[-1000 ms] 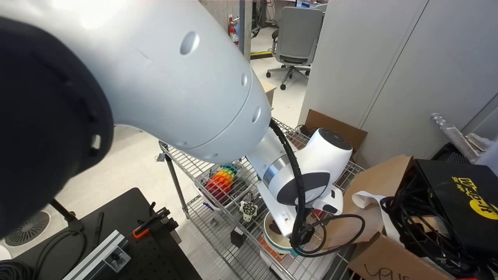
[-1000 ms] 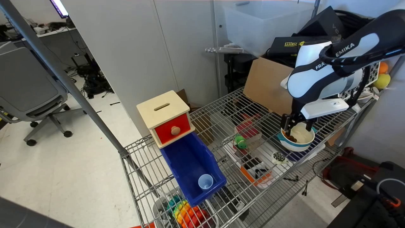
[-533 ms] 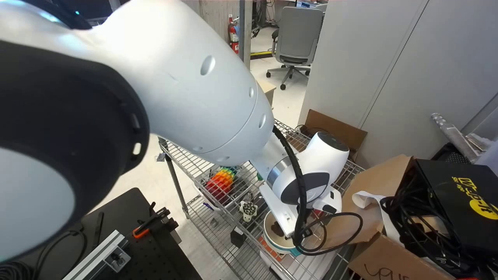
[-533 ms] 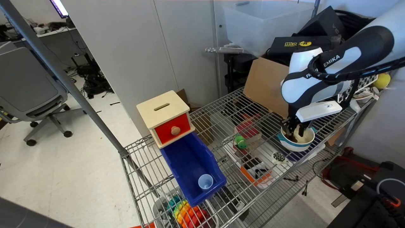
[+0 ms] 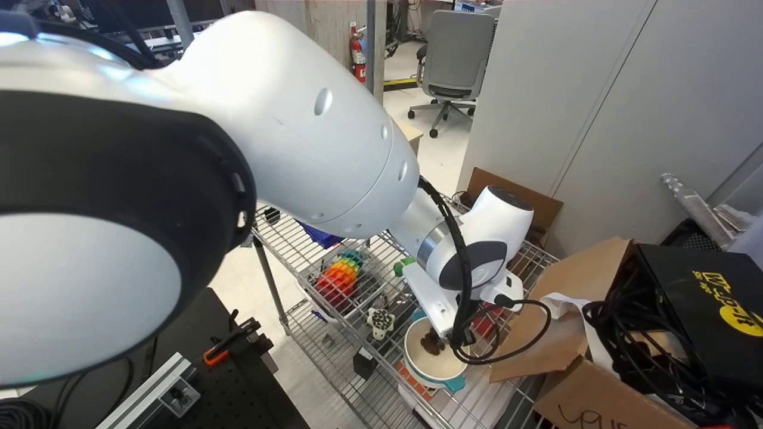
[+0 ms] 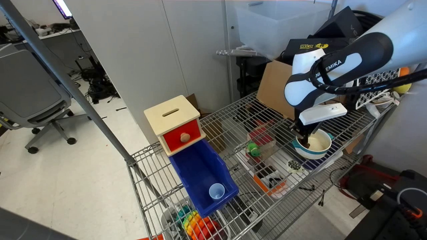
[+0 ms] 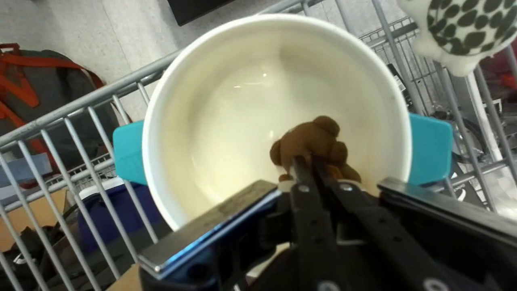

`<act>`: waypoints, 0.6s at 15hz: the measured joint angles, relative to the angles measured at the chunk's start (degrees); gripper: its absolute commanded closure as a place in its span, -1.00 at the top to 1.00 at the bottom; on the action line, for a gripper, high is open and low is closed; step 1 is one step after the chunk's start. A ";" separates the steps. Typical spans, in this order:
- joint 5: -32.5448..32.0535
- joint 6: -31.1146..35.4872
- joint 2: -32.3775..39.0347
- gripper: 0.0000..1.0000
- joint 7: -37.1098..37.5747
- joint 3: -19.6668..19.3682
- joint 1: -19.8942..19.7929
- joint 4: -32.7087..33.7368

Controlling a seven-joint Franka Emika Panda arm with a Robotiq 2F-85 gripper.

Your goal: Take the toy out of the bowl

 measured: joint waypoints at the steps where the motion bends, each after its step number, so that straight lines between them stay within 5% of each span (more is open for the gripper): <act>1: -0.22 -0.57 0.24 -0.98 0.95 -0.52 0.25 0.60; 5: -1.73 -1.01 -1.07 -0.98 3.08 -2.30 1.11 0.50; 9: -3.47 -0.99 -9.60 -0.98 2.97 -2.66 2.39 -6.17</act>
